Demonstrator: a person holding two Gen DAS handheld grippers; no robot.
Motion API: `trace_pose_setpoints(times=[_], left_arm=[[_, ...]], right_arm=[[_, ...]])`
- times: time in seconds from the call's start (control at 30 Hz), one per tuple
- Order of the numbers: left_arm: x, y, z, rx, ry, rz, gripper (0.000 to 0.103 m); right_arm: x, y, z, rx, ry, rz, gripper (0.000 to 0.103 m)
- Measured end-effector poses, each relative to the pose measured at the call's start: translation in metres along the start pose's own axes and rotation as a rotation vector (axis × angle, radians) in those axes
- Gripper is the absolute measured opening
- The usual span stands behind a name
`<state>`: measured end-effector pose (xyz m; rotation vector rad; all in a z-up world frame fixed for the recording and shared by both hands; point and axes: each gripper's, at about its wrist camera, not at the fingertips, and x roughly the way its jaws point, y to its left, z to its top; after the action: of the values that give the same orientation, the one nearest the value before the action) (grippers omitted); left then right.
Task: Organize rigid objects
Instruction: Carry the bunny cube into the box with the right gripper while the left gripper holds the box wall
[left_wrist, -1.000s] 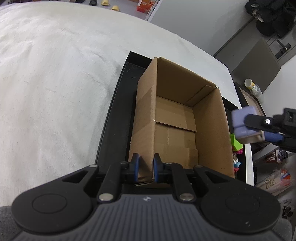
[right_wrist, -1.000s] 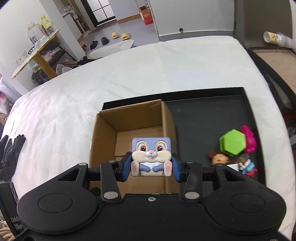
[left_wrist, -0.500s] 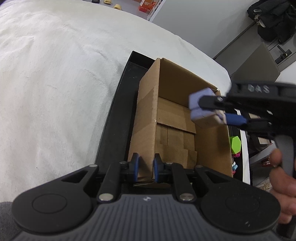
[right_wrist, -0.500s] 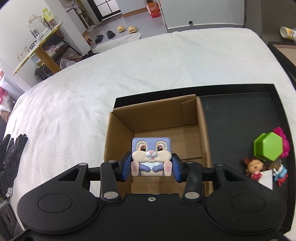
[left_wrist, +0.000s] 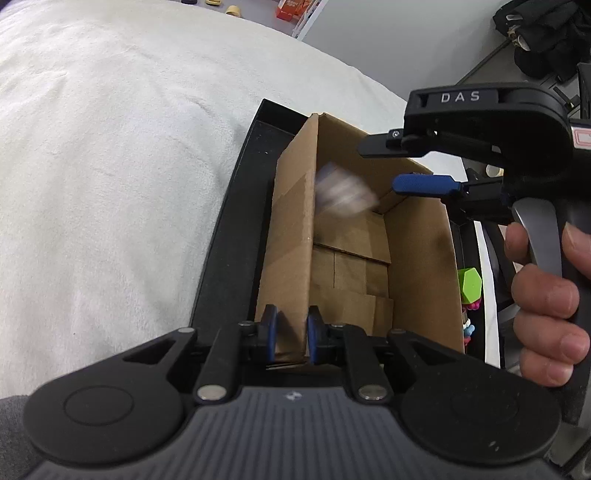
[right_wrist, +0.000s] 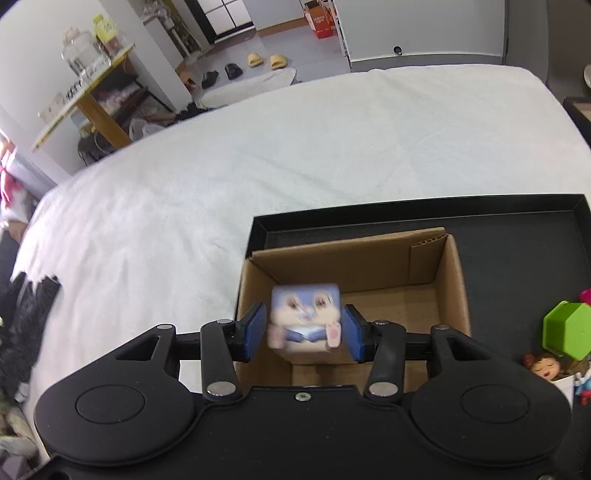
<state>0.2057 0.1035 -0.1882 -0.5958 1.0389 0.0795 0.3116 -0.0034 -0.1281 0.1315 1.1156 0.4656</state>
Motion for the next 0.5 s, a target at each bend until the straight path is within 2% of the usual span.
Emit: trace_pose_setpoints(times=[0.3, 0.5], left_arm=[[-0.003, -0.004, -0.004, -0.003, -0.014, 0.018, 0.015], [-0.003, -0.004, -0.005, -0.011, -0.02, 0.023, 0.015]], right_arm=[[-0.025, -0.012, -0.006, 0.017, -0.009, 0.012, 0.046], [-0.04, -0.025, -0.014, 0.035, 0.016, 0.014, 0.046]])
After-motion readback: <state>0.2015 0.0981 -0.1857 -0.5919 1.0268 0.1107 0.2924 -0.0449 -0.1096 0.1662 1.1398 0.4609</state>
